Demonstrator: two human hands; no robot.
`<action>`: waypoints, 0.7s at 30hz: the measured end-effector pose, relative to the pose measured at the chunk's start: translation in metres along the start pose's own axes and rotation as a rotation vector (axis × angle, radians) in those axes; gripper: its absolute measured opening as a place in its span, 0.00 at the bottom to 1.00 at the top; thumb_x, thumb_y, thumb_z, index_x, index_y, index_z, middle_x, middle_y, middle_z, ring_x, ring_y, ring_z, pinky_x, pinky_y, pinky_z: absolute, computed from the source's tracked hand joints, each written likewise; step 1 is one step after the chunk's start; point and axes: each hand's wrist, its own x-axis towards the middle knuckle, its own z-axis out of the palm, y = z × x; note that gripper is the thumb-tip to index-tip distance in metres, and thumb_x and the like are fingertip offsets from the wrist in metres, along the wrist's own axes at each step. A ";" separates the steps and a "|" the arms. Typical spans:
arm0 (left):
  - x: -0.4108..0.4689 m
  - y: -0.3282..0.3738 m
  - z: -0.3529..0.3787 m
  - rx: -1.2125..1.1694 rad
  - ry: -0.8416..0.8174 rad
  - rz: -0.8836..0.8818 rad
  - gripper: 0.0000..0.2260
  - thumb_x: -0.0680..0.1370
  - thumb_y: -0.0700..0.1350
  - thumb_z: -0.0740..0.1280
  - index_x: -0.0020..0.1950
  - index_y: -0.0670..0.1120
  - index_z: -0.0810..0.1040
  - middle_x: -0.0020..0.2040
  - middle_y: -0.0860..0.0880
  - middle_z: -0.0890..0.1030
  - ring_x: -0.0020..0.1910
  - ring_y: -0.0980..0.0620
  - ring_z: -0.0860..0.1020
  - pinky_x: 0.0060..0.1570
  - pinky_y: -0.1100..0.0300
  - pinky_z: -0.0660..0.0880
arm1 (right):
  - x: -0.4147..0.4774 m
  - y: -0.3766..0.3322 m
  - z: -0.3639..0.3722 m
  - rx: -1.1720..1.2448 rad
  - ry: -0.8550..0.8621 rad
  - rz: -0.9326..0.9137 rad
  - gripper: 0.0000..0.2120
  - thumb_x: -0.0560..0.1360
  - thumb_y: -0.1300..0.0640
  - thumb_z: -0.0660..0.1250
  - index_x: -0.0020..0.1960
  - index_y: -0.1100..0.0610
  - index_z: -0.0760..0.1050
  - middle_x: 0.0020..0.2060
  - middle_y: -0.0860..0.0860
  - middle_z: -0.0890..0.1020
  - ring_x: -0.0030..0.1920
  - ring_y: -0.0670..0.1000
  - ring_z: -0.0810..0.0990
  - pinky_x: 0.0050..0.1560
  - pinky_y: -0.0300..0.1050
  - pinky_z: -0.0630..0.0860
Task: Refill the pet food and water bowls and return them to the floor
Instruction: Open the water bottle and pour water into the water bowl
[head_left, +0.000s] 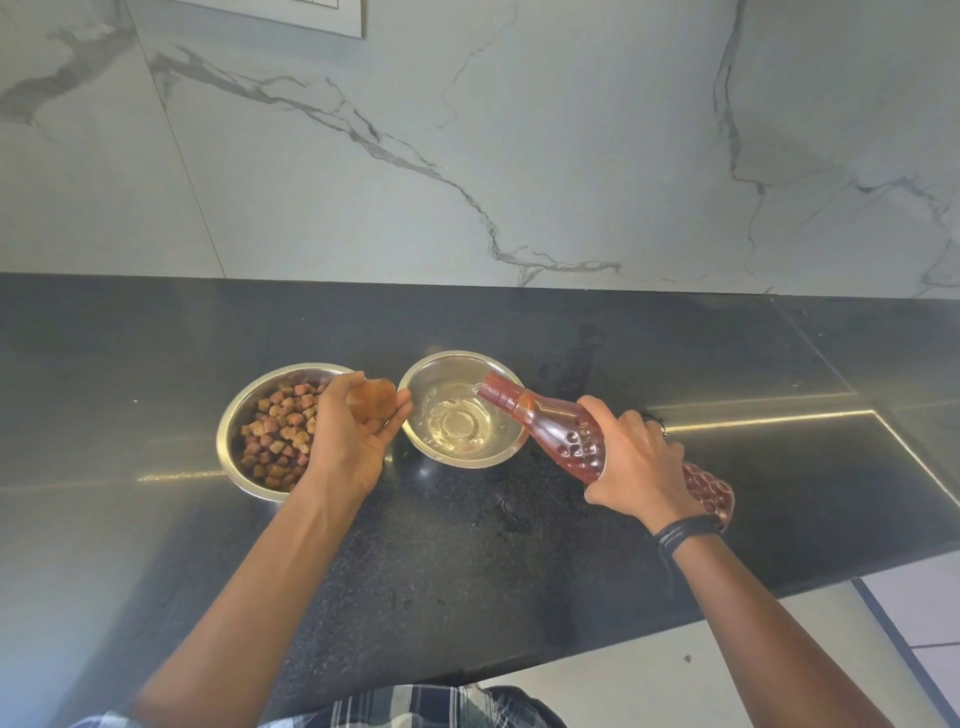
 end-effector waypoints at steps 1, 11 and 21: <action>0.000 0.000 0.000 0.001 0.001 0.000 0.18 0.80 0.46 0.63 0.68 0.41 0.71 0.64 0.37 0.77 0.56 0.40 0.82 0.57 0.49 0.80 | 0.000 0.000 0.000 -0.006 0.000 0.001 0.51 0.63 0.53 0.79 0.76 0.41 0.53 0.58 0.54 0.75 0.60 0.59 0.75 0.58 0.61 0.74; 0.000 0.000 0.000 -0.009 -0.004 0.005 0.19 0.80 0.46 0.64 0.70 0.40 0.70 0.63 0.38 0.78 0.55 0.41 0.83 0.54 0.50 0.81 | 0.001 0.000 0.000 -0.021 0.017 0.002 0.51 0.63 0.53 0.79 0.76 0.41 0.52 0.59 0.54 0.75 0.61 0.59 0.75 0.58 0.62 0.74; 0.000 -0.003 0.001 0.011 -0.005 0.004 0.19 0.80 0.46 0.63 0.69 0.39 0.70 0.62 0.38 0.78 0.55 0.41 0.82 0.58 0.49 0.79 | 0.000 0.002 0.001 -0.038 0.019 0.005 0.51 0.64 0.52 0.79 0.77 0.42 0.52 0.59 0.54 0.74 0.61 0.59 0.74 0.58 0.61 0.74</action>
